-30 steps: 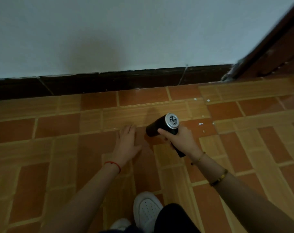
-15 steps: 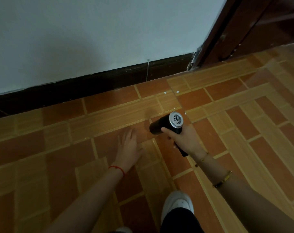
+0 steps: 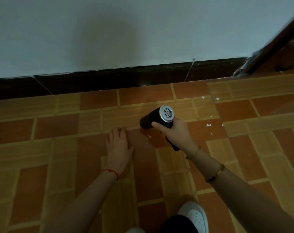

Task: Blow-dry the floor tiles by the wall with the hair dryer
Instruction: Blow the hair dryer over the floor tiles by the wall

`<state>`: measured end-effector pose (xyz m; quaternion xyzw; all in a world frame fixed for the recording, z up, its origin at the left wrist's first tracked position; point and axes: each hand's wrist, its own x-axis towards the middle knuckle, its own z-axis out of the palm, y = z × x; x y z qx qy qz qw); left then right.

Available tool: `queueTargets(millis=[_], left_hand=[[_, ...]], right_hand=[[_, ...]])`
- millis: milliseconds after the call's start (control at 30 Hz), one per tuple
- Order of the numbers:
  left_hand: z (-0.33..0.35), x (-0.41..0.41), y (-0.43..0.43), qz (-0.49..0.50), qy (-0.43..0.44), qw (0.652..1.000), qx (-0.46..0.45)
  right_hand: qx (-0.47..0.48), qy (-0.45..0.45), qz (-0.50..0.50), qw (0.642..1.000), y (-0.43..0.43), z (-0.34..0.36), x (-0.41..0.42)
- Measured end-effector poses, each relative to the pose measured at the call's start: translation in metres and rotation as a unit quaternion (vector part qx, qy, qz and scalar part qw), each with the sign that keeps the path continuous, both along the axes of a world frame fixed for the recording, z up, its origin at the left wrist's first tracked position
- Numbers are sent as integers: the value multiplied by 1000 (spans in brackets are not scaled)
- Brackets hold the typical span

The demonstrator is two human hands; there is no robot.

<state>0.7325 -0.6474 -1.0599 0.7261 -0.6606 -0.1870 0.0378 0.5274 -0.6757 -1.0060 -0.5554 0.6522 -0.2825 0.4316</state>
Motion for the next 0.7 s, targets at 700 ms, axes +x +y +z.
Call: queueTargets(millis=[700], left_hand=[[-7,61,7,113,24,993,11]], right_hand=[[-33,59,189,980,-39,-16,90]])
